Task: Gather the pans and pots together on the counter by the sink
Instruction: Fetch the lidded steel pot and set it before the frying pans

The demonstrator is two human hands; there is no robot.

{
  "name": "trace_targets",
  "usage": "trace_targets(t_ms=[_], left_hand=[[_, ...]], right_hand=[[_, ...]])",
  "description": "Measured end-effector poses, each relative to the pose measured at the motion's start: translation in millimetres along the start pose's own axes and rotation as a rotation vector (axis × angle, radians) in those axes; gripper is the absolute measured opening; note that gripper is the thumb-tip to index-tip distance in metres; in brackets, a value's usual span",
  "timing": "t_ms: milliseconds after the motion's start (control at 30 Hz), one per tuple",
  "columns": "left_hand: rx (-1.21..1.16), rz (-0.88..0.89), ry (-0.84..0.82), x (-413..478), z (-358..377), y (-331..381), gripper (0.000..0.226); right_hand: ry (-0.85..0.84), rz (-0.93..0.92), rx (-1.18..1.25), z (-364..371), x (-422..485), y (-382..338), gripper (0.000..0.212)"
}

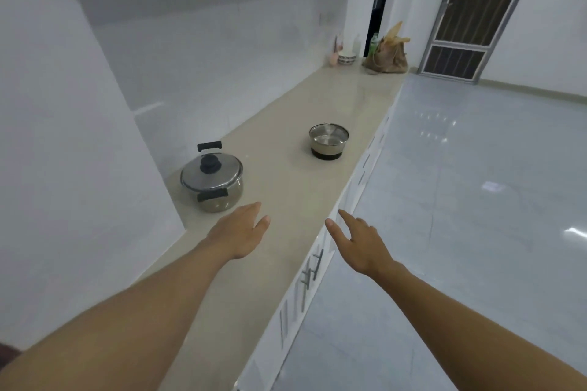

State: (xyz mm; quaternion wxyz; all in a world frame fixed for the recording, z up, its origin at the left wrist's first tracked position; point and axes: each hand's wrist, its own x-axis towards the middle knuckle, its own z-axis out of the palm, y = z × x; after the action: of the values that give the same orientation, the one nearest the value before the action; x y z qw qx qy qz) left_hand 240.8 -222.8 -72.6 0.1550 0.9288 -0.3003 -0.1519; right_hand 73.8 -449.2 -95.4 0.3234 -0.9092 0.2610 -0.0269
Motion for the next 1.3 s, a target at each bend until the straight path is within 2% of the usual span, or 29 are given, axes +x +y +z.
trace_targets(t_ms=[267,533,700,833,933,1133,1300], left_hand=[[-0.091,-0.173,0.053,59,0,14,0.061],[-0.133,-0.314,0.148,108,-16,-22,0.051],[-0.099,-0.392,0.240,137,-30,-49,0.035],[-0.107,-0.489,0.278,152,-32,-70,0.041],[-0.127,-0.566,0.292,161,-25,-84,0.037],[-0.234,-0.784,0.335,184,-6,-96,0.040],[-0.292,-0.883,0.293,194,5,-97,0.066]], right_hand=[[-0.120,-0.110,-0.035,-19,106,18,0.092],[-0.165,-0.200,-0.044,1,196,-11,0.081],[-0.196,-0.246,-0.077,15,239,-37,0.078],[-0.231,-0.266,-0.083,27,272,-59,0.078],[-0.288,-0.282,-0.097,36,297,-74,0.078],[-0.395,-0.415,-0.135,60,358,-103,0.081],[-0.495,-0.528,-0.171,83,408,-125,0.083]])
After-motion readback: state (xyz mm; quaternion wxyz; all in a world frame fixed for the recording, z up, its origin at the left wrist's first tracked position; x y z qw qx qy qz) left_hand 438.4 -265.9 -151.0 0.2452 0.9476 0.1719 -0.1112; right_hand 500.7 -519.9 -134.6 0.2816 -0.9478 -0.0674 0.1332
